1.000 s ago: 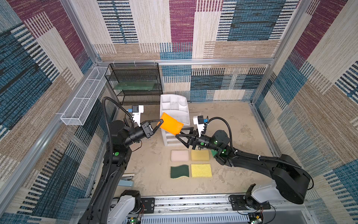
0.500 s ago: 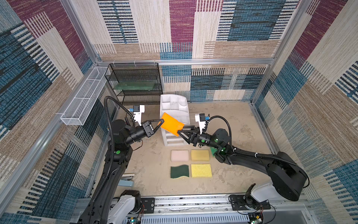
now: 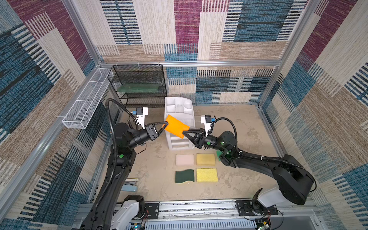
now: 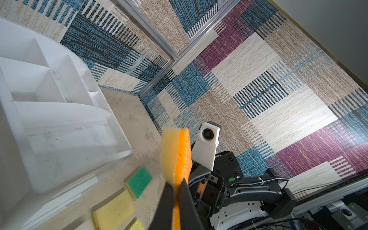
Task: Take the sponge out of the drawer
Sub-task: Pick up the sponge from the drawer.
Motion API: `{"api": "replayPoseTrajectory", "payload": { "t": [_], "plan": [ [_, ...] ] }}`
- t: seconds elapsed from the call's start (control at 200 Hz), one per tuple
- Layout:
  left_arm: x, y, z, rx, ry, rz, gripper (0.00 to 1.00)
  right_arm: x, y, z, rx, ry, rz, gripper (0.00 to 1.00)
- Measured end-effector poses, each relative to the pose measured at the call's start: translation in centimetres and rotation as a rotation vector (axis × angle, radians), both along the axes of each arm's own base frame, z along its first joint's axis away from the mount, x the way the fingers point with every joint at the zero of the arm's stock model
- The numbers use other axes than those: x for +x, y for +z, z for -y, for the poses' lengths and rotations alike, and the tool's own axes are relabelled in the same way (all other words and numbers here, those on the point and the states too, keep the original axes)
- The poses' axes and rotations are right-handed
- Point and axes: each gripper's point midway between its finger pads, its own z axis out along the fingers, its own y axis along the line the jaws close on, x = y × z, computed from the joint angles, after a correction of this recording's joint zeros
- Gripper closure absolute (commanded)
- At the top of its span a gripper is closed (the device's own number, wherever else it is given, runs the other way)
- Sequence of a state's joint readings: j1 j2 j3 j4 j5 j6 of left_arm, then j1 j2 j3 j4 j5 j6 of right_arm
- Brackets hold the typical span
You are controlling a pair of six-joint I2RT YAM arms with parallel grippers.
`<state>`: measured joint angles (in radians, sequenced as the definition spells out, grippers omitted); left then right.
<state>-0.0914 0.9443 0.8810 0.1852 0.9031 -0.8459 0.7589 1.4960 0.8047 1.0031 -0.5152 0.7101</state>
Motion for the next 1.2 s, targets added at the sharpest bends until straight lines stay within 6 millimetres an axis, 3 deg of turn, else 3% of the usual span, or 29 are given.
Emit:
{"api": "replayPoseTrajectory", "payload": {
  "t": [0.586, 0.796, 0.886, 1.032, 1.202],
  "plan": [
    [0.2, 0.5, -0.2, 0.001, 0.013, 0.016, 1.0, 0.5, 0.8, -0.1, -0.037, -0.017, -0.017, 1.0],
    [0.1, 1.4, -0.3, 0.026, 0.019, 0.035, 0.6, 1.7, 1.4, -0.7, -0.112, -0.031, -0.016, 1.0],
    [-0.1, 1.3, -0.1, 0.04, 0.008, 0.027, 0.49, 2.0, 1.5, -0.6, -0.155, -0.02, -0.016, 1.0],
    [-0.3, 0.9, 0.2, 0.061, -0.022, 0.008, 0.43, 1.9, 2.0, 0.0, -0.215, 0.004, -0.004, 1.0],
    [-0.4, 0.6, 0.4, 0.082, -0.047, -0.006, 0.42, 3.0, 3.0, 1.7, -0.284, -0.007, 0.01, 1.0]
  ]
}}
